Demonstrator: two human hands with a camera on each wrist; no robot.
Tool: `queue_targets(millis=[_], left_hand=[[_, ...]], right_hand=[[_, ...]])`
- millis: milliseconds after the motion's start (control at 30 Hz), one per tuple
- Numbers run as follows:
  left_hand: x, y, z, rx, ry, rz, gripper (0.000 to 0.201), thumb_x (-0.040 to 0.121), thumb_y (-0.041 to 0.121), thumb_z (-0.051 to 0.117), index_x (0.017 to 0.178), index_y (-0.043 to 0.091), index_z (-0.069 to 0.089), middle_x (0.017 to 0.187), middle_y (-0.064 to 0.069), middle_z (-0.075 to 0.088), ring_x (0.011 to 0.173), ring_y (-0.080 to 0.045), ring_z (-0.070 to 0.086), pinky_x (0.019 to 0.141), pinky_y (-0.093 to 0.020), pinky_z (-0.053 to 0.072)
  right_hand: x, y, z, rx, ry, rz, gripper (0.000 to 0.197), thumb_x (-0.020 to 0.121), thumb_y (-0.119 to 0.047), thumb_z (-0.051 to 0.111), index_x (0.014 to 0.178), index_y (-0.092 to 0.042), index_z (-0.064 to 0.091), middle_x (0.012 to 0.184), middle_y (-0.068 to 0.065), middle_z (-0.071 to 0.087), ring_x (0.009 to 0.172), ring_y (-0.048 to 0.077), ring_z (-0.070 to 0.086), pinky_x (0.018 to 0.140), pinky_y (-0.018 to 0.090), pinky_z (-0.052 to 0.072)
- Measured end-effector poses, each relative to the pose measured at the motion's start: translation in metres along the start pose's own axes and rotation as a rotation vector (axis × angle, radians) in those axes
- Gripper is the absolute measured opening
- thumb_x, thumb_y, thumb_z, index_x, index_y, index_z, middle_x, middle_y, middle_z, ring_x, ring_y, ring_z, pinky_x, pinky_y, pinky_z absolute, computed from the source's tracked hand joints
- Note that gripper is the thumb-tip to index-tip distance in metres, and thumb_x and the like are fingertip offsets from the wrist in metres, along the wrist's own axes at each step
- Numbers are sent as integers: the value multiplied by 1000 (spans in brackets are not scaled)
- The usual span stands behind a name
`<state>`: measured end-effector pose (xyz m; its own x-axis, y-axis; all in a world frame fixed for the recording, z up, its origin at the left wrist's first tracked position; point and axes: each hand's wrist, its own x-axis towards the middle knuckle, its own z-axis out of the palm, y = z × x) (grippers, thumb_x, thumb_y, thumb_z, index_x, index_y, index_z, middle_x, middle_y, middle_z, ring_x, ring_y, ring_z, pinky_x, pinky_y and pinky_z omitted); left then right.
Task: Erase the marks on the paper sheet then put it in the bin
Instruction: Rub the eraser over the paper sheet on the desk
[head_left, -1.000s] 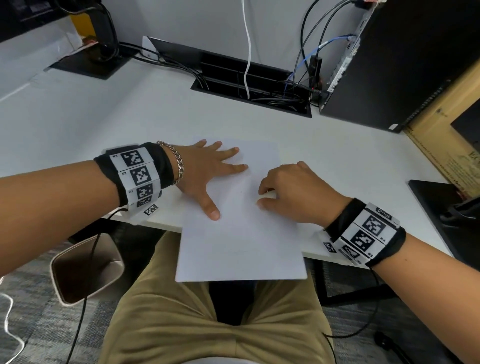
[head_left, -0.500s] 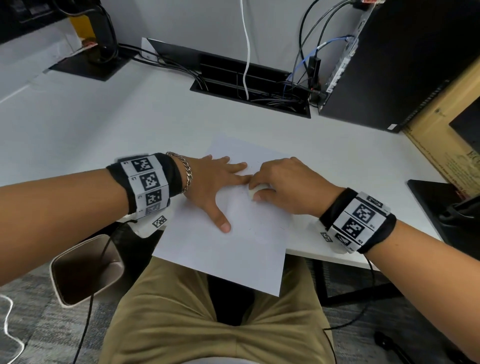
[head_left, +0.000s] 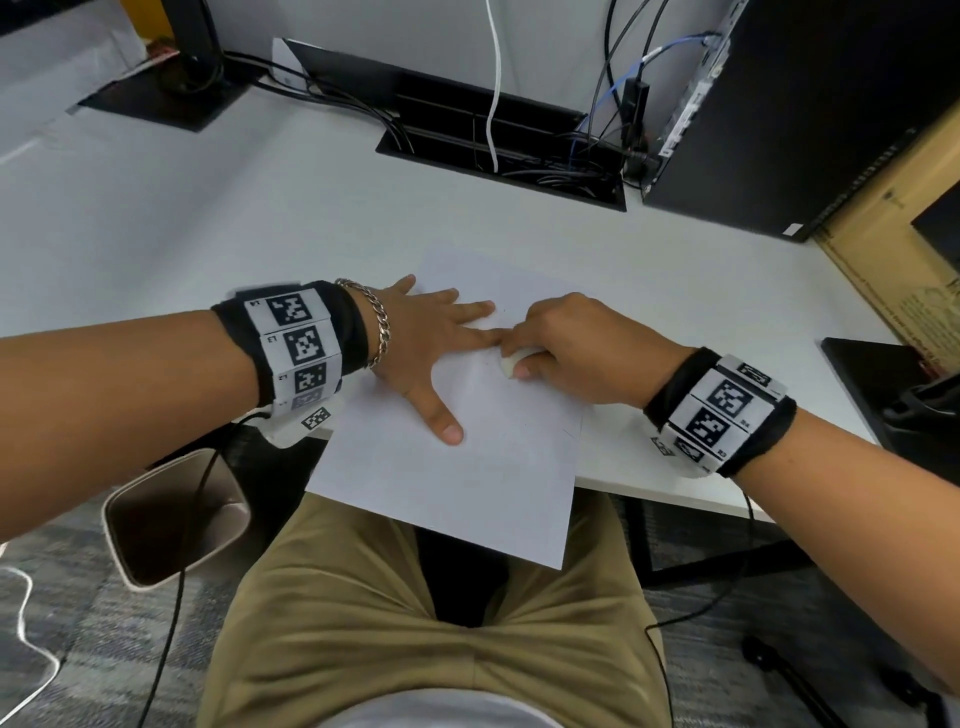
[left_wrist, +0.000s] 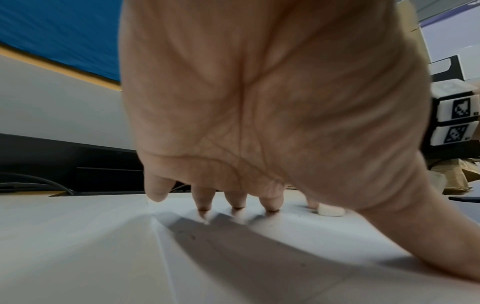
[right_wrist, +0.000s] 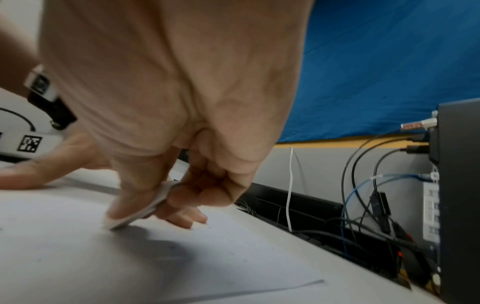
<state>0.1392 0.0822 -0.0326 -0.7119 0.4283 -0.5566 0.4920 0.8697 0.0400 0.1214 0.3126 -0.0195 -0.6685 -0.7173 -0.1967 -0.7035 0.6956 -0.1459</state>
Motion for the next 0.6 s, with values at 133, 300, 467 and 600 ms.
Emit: queue_targets(millis=[133, 300, 467, 600], left_hand=[[0, 2, -2, 25, -17, -15, 138, 58, 101, 60, 156, 55, -24, 169, 15, -30, 160, -25, -16, 123, -70, -6], [-1, 5, -5, 34, -26, -19, 134, 60, 98, 62, 158, 54, -17, 170, 14, -27, 161, -25, -15, 124, -69, -5], [-2, 5, -5, 27, -20, -26, 137, 59, 99, 62, 158, 54, -20, 170, 14, -27, 161, -24, -14, 124, -68, -5], [-2, 7, -6, 32, -20, -23, 137, 60, 98, 62, 157, 53, -22, 170, 13, -27, 161, -25, -14, 124, -68, -5]], right_hand=[[-10, 1, -8, 2, -91, -56, 27, 96, -34, 69, 123, -32, 72, 106, -7, 64, 96, 10, 54, 87, 29, 47], [9, -9, -6, 12, -16, -63, 23, 97, -32, 68, 118, -34, 73, 96, -9, 58, 94, 12, 55, 81, 30, 44], [-2, -5, -3, -9, -30, -64, 28, 97, -34, 68, 124, -30, 72, 99, -10, 60, 95, 12, 56, 79, 29, 43], [-3, -2, -2, -35, 46, -34, 28, 97, -37, 67, 124, -33, 71, 105, -7, 65, 101, 16, 61, 75, 27, 36]])
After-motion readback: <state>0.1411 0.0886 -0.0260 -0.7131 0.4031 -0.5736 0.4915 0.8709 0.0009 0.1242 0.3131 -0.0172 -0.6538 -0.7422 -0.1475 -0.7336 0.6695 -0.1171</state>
